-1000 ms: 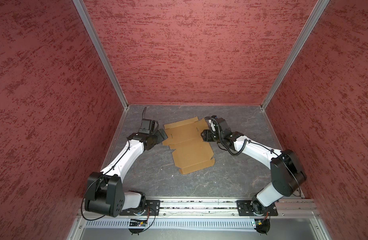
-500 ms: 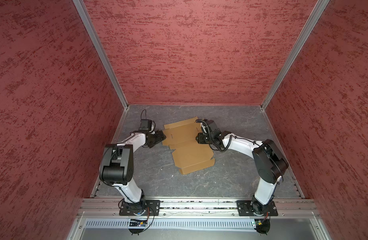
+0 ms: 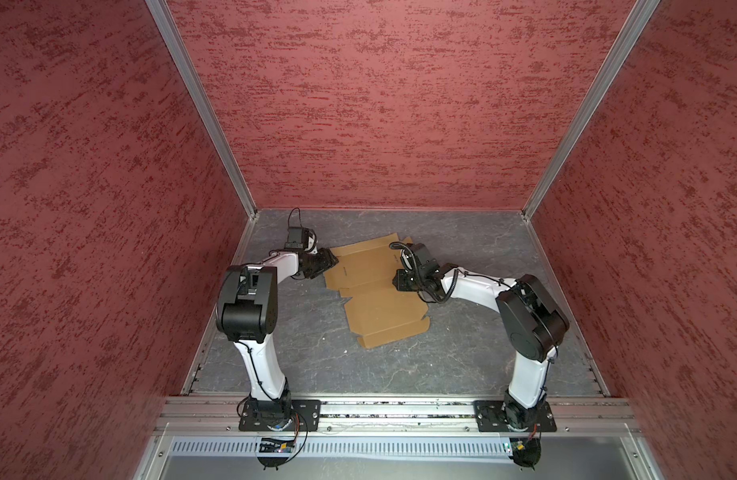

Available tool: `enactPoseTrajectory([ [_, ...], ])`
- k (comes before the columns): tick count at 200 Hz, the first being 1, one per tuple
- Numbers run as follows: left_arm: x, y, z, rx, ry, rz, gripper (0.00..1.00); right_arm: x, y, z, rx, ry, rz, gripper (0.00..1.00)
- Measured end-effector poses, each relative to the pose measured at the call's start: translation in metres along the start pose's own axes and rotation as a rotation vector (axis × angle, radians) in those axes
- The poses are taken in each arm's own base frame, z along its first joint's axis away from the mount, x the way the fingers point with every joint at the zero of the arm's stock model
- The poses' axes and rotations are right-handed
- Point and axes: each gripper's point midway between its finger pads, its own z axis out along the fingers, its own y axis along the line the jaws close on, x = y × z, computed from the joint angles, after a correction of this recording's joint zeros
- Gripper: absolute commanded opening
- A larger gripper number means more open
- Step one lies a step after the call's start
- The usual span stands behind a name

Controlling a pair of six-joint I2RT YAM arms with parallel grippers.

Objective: Fold the paper box

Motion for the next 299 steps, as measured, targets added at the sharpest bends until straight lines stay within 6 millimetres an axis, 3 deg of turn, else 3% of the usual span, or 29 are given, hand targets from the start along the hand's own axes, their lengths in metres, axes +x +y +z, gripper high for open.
enactPoseTrajectory([
  [42,0.003,-0.001,0.003,-0.019,0.013,0.026,0.53,0.002,-0.001,0.003,-0.003,0.008,0.008,0.29],
  [101,0.004,0.007,0.008,-0.068,0.015,0.049,0.27,0.007,-0.003,0.009,-0.003,0.025,0.025,0.29],
  [165,0.013,0.016,0.009,-0.079,0.0,0.039,0.15,-0.005,0.007,0.005,-0.034,0.012,0.057,0.55],
  [185,0.016,0.013,0.003,-0.068,-0.022,0.045,0.12,-0.012,0.014,0.002,-0.058,0.004,0.075,0.57],
  [216,0.011,0.001,-0.012,-0.043,-0.096,0.063,0.0,-0.02,0.024,-0.008,-0.093,-0.002,0.1,0.58],
  [262,0.011,-0.015,-0.029,-0.013,-0.185,0.104,0.0,-0.032,0.039,-0.021,-0.14,-0.02,0.135,0.58],
  [299,0.029,-0.022,-0.043,-0.035,-0.263,0.148,0.0,-0.044,0.049,-0.029,-0.158,-0.029,0.182,0.58],
])
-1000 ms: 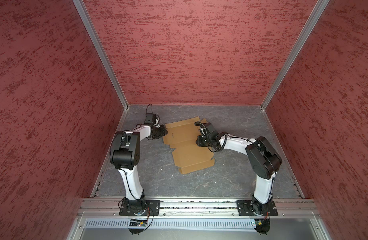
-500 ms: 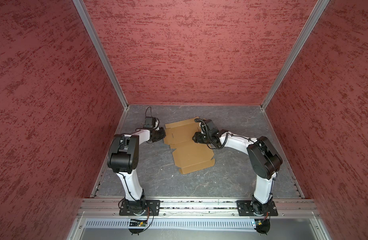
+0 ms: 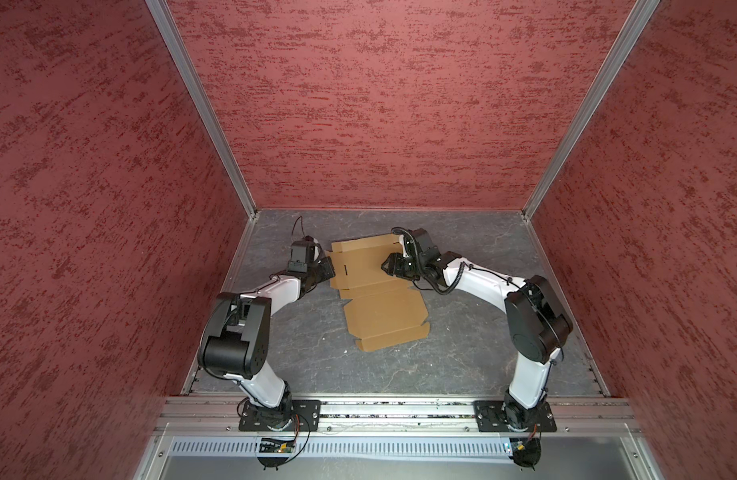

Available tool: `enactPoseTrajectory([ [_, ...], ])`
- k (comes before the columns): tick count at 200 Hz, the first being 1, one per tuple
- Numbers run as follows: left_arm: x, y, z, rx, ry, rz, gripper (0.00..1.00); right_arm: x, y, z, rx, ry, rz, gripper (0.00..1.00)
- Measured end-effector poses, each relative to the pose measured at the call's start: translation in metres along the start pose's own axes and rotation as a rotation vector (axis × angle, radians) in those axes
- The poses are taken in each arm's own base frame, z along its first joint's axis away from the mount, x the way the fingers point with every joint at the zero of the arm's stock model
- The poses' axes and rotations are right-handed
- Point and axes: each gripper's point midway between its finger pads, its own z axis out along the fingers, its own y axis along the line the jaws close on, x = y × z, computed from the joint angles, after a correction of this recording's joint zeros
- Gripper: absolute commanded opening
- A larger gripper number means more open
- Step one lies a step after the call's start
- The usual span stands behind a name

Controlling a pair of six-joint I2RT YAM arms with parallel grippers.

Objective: Fold the paper box

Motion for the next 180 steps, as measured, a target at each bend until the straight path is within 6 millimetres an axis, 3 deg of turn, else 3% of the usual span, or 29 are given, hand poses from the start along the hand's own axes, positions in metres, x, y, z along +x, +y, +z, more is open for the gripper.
enactPoseTrajectory([
  [47,0.017,-0.032,-0.039,-0.006,-0.188,0.114,0.0,-0.023,0.026,-0.013,-0.06,-0.051,0.182,0.63],
  [114,0.027,-0.035,-0.084,-0.05,-0.429,0.146,0.0,-0.036,0.039,-0.018,-0.12,-0.074,0.519,0.69],
  [150,0.03,-0.042,-0.096,-0.05,-0.509,0.181,0.0,-0.041,0.045,-0.021,-0.138,-0.076,0.637,0.7],
  [180,0.032,-0.046,-0.1,-0.05,-0.545,0.202,0.0,-0.066,0.071,-0.036,-0.192,-0.108,0.659,0.7],
])
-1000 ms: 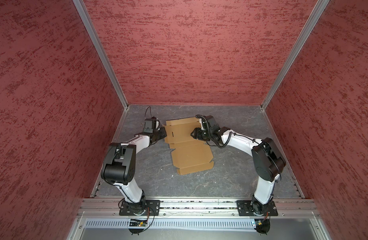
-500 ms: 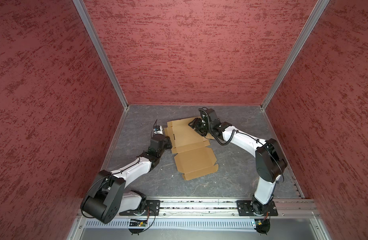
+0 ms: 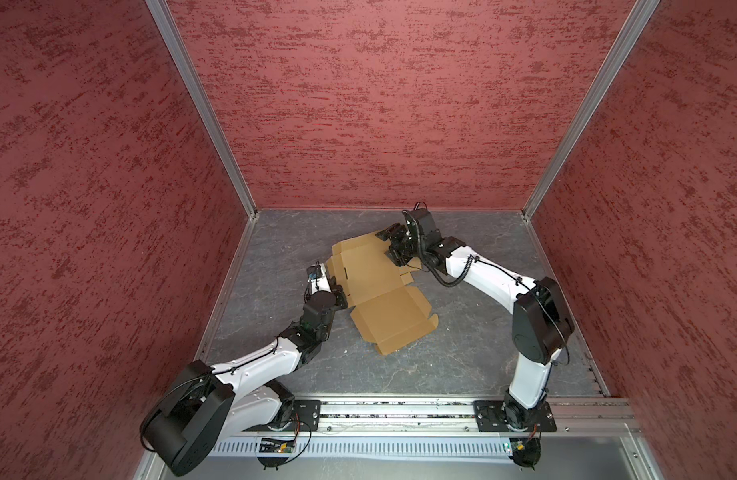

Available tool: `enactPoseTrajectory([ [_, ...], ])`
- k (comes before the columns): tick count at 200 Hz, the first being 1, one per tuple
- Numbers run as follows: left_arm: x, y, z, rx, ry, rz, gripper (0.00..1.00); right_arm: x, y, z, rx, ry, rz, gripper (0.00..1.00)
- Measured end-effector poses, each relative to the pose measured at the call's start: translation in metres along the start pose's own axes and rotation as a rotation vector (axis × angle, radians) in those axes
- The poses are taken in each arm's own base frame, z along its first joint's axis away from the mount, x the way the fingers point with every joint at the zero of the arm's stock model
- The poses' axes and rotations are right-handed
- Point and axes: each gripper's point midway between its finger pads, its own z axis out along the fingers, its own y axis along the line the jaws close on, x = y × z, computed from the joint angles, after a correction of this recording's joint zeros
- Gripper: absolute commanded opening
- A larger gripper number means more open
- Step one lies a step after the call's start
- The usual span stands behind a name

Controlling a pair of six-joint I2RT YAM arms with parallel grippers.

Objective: Fold the paper box

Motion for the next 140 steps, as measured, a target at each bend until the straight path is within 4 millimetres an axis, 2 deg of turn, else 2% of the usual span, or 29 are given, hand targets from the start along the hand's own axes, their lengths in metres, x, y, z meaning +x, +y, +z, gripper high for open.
enactPoseTrajectory([
  [22,-0.003,-0.006,-0.003,0.01,-0.023,0.018,0.0,-0.005,0.029,-0.005,-0.045,-0.009,0.0,0.7],
  [45,-0.007,-0.01,-0.005,0.018,-0.047,0.037,0.0,-0.009,0.038,-0.002,-0.039,-0.011,0.009,0.7],
  [61,-0.01,-0.011,-0.005,0.018,-0.061,0.046,0.0,-0.01,0.03,0.006,0.0,-0.005,0.023,0.7],
  [107,-0.015,-0.015,-0.007,0.027,-0.094,0.056,0.0,-0.01,-0.012,0.026,0.141,0.011,0.067,0.69],
  [140,-0.013,-0.022,-0.007,0.049,-0.098,0.072,0.0,-0.012,-0.015,0.024,0.157,0.008,0.08,0.69],
])
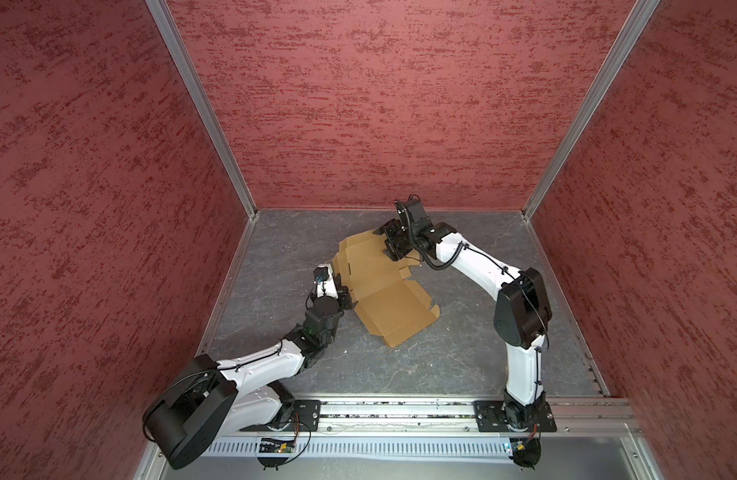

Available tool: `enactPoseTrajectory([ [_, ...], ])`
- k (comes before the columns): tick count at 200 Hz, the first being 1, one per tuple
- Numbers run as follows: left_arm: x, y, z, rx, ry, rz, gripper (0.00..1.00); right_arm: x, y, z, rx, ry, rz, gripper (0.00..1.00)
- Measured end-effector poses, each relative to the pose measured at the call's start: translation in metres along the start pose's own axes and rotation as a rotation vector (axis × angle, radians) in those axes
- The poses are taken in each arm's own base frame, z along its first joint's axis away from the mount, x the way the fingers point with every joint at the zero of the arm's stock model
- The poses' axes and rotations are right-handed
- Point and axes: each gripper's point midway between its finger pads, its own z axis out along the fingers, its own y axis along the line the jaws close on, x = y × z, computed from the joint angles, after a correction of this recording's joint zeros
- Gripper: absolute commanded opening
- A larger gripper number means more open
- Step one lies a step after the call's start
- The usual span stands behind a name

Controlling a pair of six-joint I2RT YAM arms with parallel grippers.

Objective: Fold the paper box

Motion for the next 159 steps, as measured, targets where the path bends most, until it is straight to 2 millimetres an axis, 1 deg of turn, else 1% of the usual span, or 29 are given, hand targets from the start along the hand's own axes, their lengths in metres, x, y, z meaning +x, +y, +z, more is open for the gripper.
enactPoseTrajectory([
  [19,0.0,-0.003,-0.001,0.01,-0.002,0.008,0.0,-0.002,0.004,-0.002,-0.008,-0.006,0.0,0.69],
  [77,0.001,-0.012,-0.004,0.036,-0.003,0.032,0.0,-0.012,0.002,-0.005,0.002,-0.026,0.012,0.69],
  [122,0.002,-0.018,-0.006,0.048,-0.006,0.057,0.0,-0.016,0.02,-0.014,-0.035,-0.038,0.008,0.69],
  [159,0.003,-0.02,-0.005,0.047,-0.011,0.077,0.0,-0.018,0.032,-0.021,-0.059,-0.045,0.004,0.66],
])
